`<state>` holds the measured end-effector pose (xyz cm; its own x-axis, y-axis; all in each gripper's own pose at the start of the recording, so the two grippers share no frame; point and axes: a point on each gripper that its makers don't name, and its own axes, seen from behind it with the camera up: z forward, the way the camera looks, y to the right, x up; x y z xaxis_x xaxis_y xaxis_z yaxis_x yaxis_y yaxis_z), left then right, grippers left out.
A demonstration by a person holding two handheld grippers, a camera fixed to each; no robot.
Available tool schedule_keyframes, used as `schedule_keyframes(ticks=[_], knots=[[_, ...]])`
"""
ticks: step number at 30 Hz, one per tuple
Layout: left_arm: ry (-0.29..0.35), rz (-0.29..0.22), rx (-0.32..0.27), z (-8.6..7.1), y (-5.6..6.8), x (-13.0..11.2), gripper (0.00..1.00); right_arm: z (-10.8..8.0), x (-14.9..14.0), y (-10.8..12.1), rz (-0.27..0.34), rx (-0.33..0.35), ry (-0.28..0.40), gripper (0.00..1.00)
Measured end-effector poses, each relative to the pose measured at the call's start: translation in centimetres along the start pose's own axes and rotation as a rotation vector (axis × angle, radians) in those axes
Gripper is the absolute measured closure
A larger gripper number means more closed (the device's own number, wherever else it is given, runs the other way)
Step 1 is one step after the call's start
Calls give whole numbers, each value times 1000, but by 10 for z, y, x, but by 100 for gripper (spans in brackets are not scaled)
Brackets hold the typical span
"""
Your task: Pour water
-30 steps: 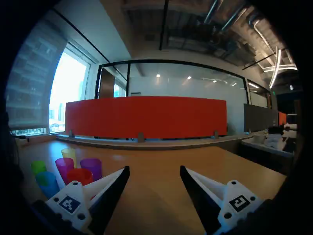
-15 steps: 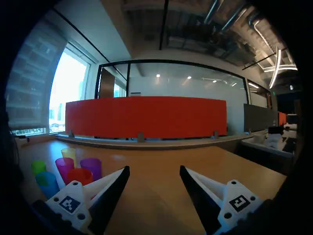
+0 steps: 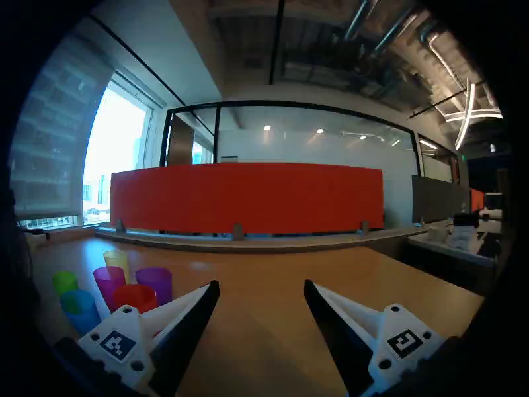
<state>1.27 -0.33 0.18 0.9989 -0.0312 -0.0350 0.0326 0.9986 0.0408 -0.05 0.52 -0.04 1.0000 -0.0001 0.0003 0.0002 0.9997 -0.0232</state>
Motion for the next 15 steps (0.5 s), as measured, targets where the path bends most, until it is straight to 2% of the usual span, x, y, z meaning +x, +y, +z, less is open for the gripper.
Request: schedule_keyframes(ticks=[15], knots=[[1, -1, 0, 1, -1, -1, 2, 0, 0, 0, 0, 0, 0, 1]])
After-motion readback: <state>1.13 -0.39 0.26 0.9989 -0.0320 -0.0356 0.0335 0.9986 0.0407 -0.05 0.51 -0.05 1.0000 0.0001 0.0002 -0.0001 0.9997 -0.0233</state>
